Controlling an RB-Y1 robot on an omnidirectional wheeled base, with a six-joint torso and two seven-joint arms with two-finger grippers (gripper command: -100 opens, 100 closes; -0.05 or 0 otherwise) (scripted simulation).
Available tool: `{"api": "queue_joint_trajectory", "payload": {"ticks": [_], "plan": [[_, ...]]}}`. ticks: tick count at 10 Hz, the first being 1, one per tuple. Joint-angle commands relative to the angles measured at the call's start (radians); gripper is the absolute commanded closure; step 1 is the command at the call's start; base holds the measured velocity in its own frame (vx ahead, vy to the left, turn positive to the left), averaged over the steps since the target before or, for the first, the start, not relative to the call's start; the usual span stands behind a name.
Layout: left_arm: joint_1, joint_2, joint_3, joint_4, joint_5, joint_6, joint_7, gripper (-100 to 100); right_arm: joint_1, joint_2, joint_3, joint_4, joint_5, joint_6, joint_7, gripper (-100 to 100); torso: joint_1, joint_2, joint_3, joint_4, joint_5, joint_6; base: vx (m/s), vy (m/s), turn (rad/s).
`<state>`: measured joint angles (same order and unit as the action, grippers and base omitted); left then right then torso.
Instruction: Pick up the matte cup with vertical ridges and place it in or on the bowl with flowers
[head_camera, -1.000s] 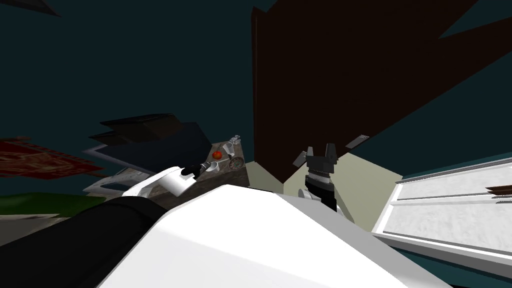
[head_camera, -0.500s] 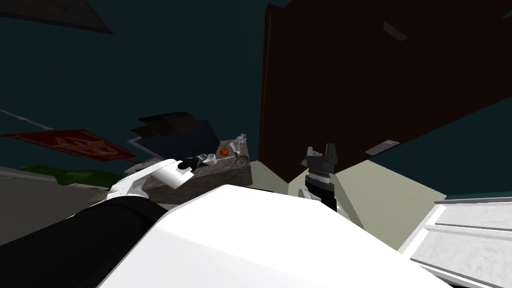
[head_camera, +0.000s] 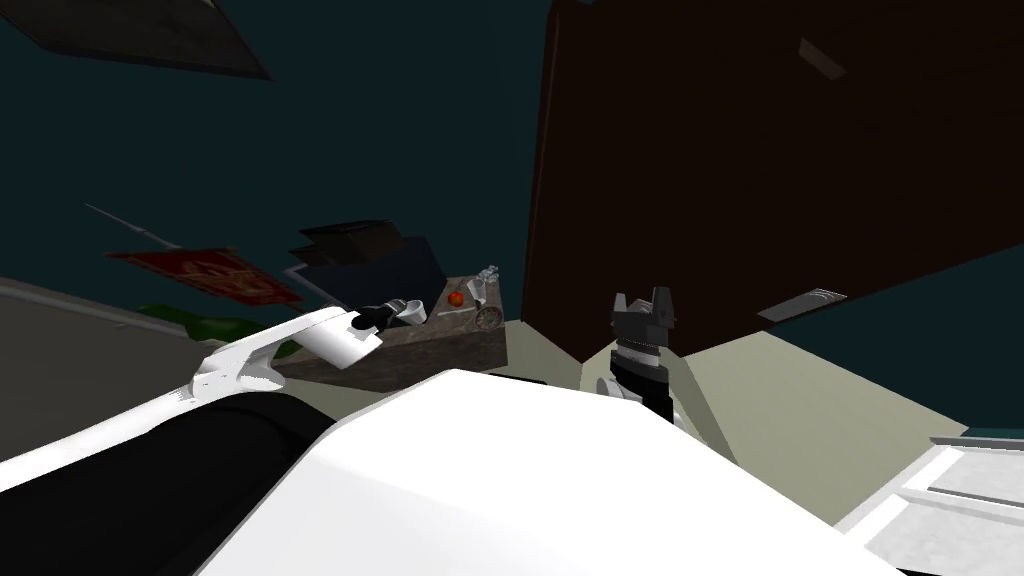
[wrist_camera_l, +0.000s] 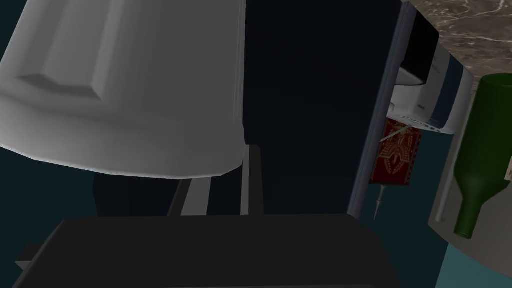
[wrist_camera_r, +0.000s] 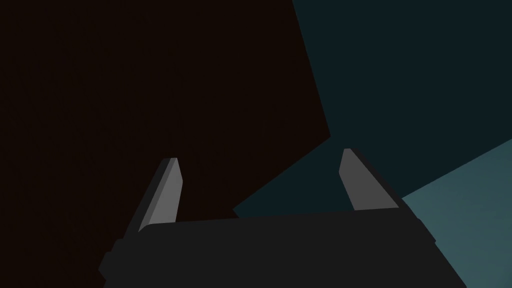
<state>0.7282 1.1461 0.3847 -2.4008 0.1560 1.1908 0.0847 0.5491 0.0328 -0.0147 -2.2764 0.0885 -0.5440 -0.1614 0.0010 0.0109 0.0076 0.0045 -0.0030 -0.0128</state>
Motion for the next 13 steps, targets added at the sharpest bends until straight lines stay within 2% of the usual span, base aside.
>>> {"api": "queue_joint_trajectory", "payload": {"ticks": [1, 2, 3, 6, 10, 13], "plan": [[0.017, 0.029, 0.036, 0.006, 0.005, 0.027, 0.016, 100, 0.0, 0.0, 0.0, 0.0, 0.0, 0.0, 0.0, 0, 0.0, 0.0, 0.0, 0.0, 0.0, 0.0, -0.038, -0.028, 0.117], [0.017, 0.029, 0.036, 0.006, 0.005, 0.027, 0.016, 100, 0.0, 0.0, 0.0, 0.0, 0.0, 0.0, 0.0, 0, 0.002, 0.001, 0.001, 0.001, -0.001, -0.002, -0.025, -0.019, 0.044], [0.026, 0.068, 0.065, 0.014, 0.024, 0.065, 0.037, 100, 0.0, 0.0, 0.0, 0.0, 0.0, 0.0, 0.0, 0, 0.003, 0.002, 0.001, 0.001, -0.001, -0.002, -0.037, -0.039, 0.105], [0.041, 0.122, 0.101, 0.032, 0.072, 0.122, 0.069, 100, 0.0, 0.0, 0.0, 0.0, 0.0, 0.0, 0.0, 0, 0.002, 0.003, 0.003, 0.002, -0.002, -0.003, -0.052, -0.074, 0.05], [0.058, 0.18, 0.137, 0.052, 0.162, 0.192, 0.108, 100, 0.0, 0.0, 0.0, 0.0, 0.0, 0.0, 0.0, 0, -0.001, 0.001, 0.002, 0.002, -0.003, -0.002, -0.032, -0.095, -0.046], [0.065, 0.208, 0.156, 0.056, 0.238, 0.233, 0.133, 100, 0.0, 0.0, 0.0, 0.0, 0.0, 0.0, 0.0, 0, -0.002, -0.001, 0.0, 0.001, -0.003, -0.002, -0.006, -0.095, -0.12]]}}
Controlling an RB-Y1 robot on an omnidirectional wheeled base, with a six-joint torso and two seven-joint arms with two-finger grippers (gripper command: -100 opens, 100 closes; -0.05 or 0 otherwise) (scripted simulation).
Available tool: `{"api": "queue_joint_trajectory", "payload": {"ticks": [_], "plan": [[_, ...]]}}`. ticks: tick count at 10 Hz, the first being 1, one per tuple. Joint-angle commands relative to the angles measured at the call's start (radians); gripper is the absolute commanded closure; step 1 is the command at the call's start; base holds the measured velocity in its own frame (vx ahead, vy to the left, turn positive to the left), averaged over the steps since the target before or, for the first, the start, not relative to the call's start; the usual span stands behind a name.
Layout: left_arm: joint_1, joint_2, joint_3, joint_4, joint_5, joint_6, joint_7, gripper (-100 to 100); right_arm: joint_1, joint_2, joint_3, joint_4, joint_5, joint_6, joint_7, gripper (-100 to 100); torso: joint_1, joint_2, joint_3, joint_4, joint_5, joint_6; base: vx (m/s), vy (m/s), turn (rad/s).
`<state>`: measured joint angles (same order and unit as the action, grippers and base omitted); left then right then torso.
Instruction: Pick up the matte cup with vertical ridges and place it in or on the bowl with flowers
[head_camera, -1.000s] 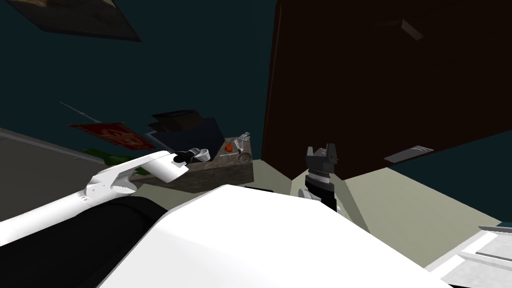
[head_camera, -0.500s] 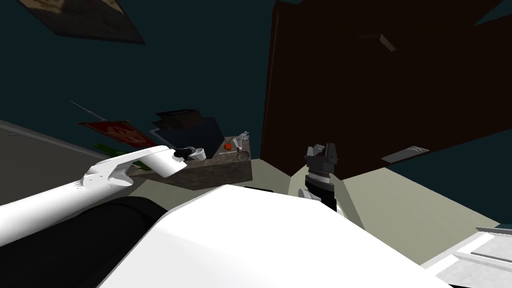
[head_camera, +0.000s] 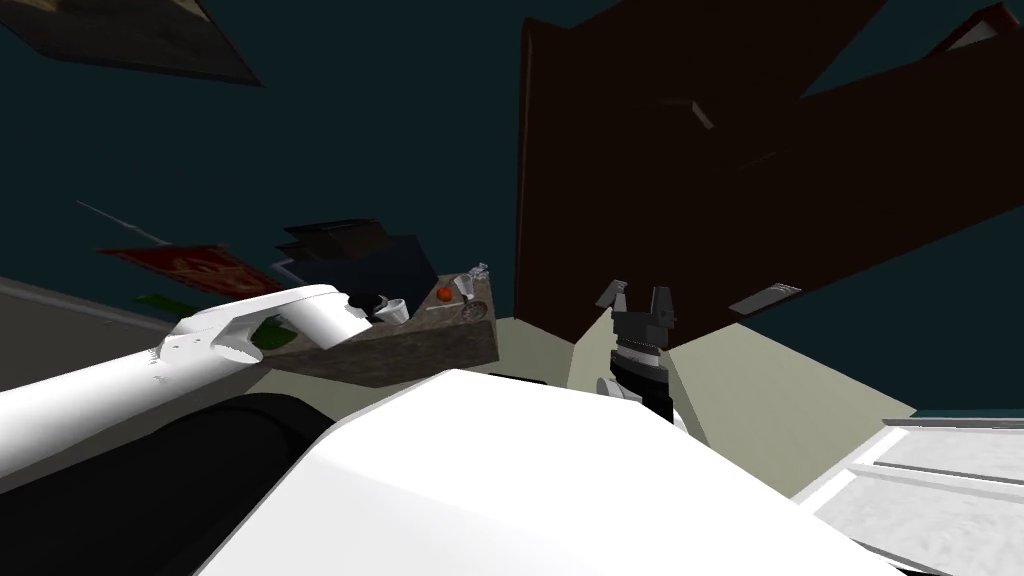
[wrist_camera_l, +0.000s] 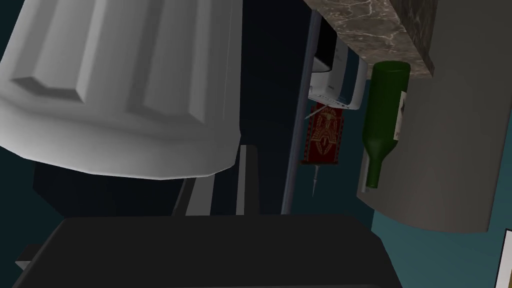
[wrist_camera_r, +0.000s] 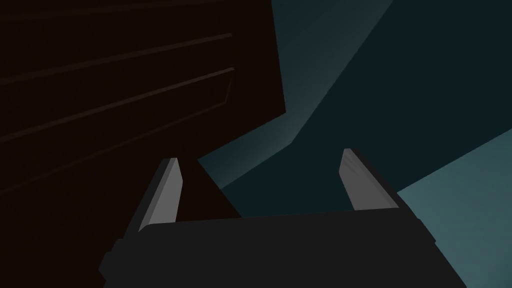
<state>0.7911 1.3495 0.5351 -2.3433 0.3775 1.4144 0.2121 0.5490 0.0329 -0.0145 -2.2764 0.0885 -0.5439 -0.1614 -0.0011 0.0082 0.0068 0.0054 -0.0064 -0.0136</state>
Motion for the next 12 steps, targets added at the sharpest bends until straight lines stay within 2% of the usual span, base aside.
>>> {"api": "queue_joint_trajectory", "payload": {"ticks": [1, 7, 12], "plan": [[0.003, 0.01, 0.01, -0.003, 0.042, 0.021, 0.013, 100, 0.0, 0.0, 0.0, 0.0, 0.0, 0.0, 0.0, 0, 0.0, 0.0, 0.0, 0.0, 0.0, 0.0, 0.016, -0.092, -0.141], [-0.007, 0.013, 0.025, -0.058, 0.178, 0.056, 0.039, 100, 0.0, 0.0, 0.0, 0.0, 0.0, 0.0, 0.0, 0, 0.0, -0.004, -0.002, -0.001, -0.001, 0.0, 0.045, -0.079, -0.174], [-0.024, -0.011, 0.025, -0.159, 0.247, 0.054, 0.044, 100, 0.0, 0.0, 0.0, 0.0, 0.0, 0.0, 0.0, 0, 0.004, -0.004, -0.002, -0.001, 0.0, 0.0, 0.062, -0.02, -0.133]]}}
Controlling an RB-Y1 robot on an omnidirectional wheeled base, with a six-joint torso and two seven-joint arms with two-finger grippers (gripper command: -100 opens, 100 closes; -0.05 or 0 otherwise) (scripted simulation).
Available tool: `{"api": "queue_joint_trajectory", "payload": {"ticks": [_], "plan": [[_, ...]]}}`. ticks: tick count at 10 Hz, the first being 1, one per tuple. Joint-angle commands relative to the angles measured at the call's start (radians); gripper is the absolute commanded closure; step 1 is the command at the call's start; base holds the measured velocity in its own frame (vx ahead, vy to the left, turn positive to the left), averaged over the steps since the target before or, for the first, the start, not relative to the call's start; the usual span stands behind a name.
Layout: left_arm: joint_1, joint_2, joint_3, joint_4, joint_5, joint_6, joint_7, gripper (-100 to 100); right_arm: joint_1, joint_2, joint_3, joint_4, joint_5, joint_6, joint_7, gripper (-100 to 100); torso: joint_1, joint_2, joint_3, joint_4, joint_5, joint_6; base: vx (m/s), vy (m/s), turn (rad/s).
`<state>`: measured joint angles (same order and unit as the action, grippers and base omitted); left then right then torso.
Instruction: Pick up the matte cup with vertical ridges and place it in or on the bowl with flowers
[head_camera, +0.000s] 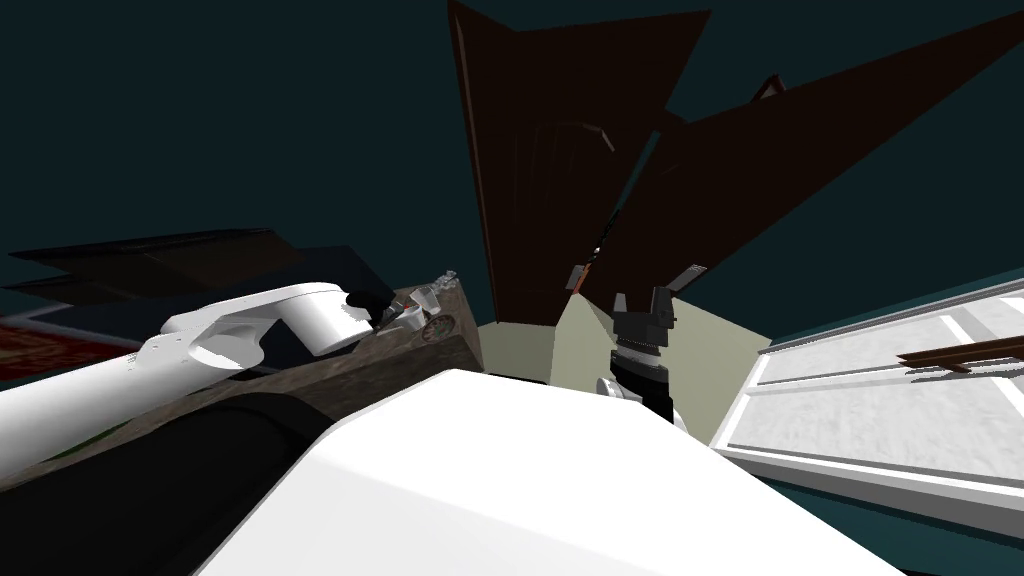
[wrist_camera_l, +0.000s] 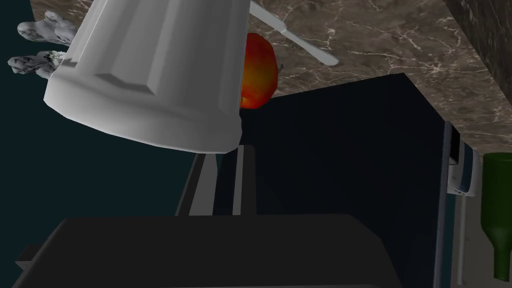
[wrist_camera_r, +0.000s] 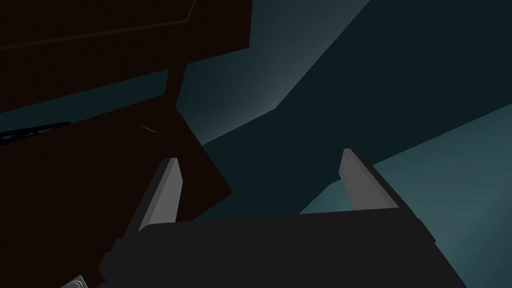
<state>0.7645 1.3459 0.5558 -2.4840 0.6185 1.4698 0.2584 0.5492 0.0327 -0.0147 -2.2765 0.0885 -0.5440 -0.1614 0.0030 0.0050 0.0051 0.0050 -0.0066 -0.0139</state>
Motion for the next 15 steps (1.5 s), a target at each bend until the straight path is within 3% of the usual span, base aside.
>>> {"api": "queue_joint_trajectory", "payload": {"ticks": [1, 4, 5, 6, 10, 11, 12, 13, 15], "plan": [[0.0, -0.013, 0.004, -0.044, 0.015, -0.003, -0.003, 100, 0.0, 0.0, 0.0, 0.0, 0.0, 0.0, 0.0, 0, 0.0, 0.0, 0.0, 0.0, 0.0, 0.0, 0.054, -0.015, -0.093], [-0.007, -0.024, 0.002, -0.117, 0.03, -0.007, -0.003, 100, 0.0, 0.0, 0.0, 0.0, 0.0, 0.0, 0.0, 0, 0.0, 0.002, 0.002, 0.001, -0.001, 0.0, 0.041, -0.002, -0.074], [-0.003, -0.025, 0.0, -0.107, 0.022, -0.004, -0.001, 100, 0.0, 0.0, 0.0, 0.0, 0.0, 0.0, 0.0, 0, 0.001, 0.003, 0.002, 0.001, 0.0, 0.0, 0.015, 0.0, -0.013], [-0.004, -0.025, -0.002, -0.11, 0.022, -0.006, 0.0, -100, 0.0, 0.0, 0.0, 0.0, 0.0, 0.0, 0.0, 0, 0.002, 0.005, 0.003, 0.001, 0.0, -0.001, 0.0, 0.0, 0.0], [-0.004, -0.025, -0.001, -0.11, 0.022, -0.006, 0.0, -100, 0.0, 0.0, 0.0, 0.0, 0.0, 0.0, 0.0, 0, 0.002, 0.007, 0.004, 0.002, 0.0, -0.001, 0.0, 0.0, 0.0], [-0.004, -0.025, -0.001, -0.11, 0.022, -0.006, 0.0, 0, 0.0, 0.0, 0.0, 0.0, 0.0, 0.0, 0.0, 0, 0.002, 0.007, 0.004, 0.002, 0.0, -0.001, 0.0, 0.0, 0.0], [-0.01, 0.004, 0.037, -0.114, 0.072, 0.019, 0.012, -100, 0.0, 0.0, 0.0, 0.0, 0.0, 0.0, 0.0, 0, 0.002, 0.007, 0.004, 0.002, 0.0, -0.001, 0.007, 0.01, -0.019], [-0.01, 0.004, 0.037, -0.114, 0.074, 0.019, 0.012, -100, 0.0, 0.0, 0.0, 0.0, 0.0, 0.0, 0.0, 0, 0.002, 0.007, 0.004, 0.002, 0.0, -0.001, 0.009, 0.013, -0.022], [-0.017, 0.032, 0.076, -0.119, 0.126, 0.043, 0.023, -100, 0.0, 0.0, 0.0, 0.0, 0.0, 0.0, 0.0, 0, 0.003, 0.006, 0.004, 0.002, 0.0, -0.001, 0.008, 0.013, -0.019]]}}
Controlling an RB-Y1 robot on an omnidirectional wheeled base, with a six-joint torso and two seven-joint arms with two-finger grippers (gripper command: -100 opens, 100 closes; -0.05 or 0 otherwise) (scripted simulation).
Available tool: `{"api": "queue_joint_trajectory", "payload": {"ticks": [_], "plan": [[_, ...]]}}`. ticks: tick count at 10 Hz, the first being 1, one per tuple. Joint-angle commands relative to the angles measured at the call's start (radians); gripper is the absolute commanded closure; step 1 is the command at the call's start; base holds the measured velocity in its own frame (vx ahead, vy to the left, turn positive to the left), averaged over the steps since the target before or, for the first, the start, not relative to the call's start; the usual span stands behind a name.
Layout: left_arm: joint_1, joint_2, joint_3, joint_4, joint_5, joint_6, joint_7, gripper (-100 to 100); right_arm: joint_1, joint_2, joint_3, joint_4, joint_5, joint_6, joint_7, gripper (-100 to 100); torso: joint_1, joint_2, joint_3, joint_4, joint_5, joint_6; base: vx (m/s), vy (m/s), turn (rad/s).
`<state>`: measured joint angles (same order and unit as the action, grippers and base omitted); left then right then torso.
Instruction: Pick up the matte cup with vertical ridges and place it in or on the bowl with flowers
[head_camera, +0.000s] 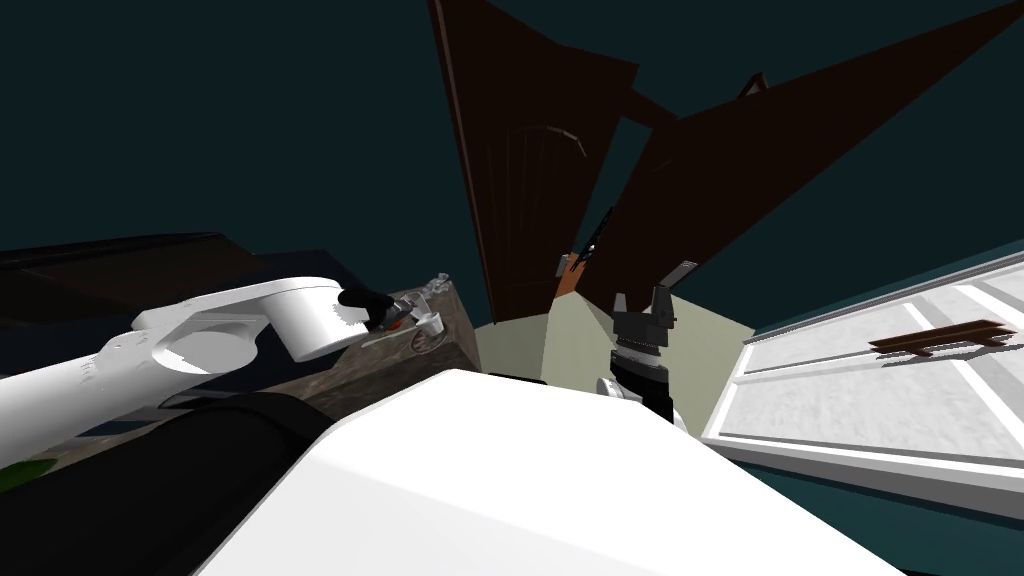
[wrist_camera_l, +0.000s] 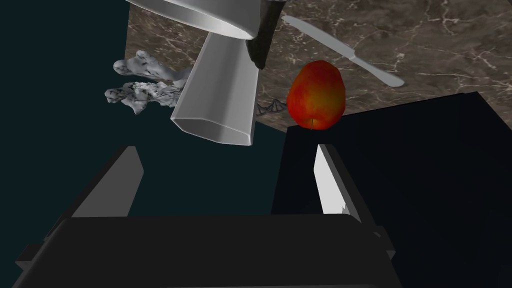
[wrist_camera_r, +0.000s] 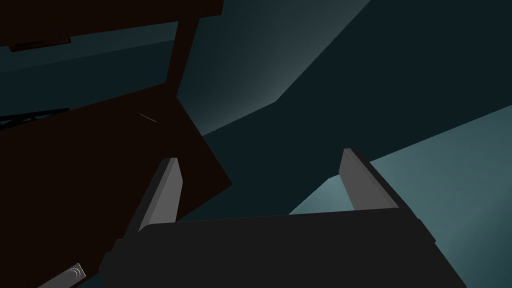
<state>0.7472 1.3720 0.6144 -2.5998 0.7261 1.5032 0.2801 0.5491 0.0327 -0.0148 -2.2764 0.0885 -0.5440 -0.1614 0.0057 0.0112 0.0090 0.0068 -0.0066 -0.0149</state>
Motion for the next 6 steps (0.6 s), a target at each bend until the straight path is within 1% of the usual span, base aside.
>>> {"api": "queue_joint_trajectory", "payload": {"ticks": [1, 6], "plan": [[-0.003, 0.02, 0.036, -0.005, 0.044, 0.022, 0.007, -100, 0.0, 0.0, 0.0, 0.0, 0.0, 0.0, 0.0, 0, 0.0, 0.0, 0.0, 0.0, 0.0, 0.0, 0.008, 0.014, -0.02], [-0.019, 0.091, 0.132, -0.015, 0.174, 0.083, 0.036, -100, 0.0, 0.0, 0.0, 0.0, 0.0, 0.0, 0.0, 0, 0.0, 0.0, 0.0, 0.0, 0.0, 0.0, 0.008, 0.015, -0.021]]}}
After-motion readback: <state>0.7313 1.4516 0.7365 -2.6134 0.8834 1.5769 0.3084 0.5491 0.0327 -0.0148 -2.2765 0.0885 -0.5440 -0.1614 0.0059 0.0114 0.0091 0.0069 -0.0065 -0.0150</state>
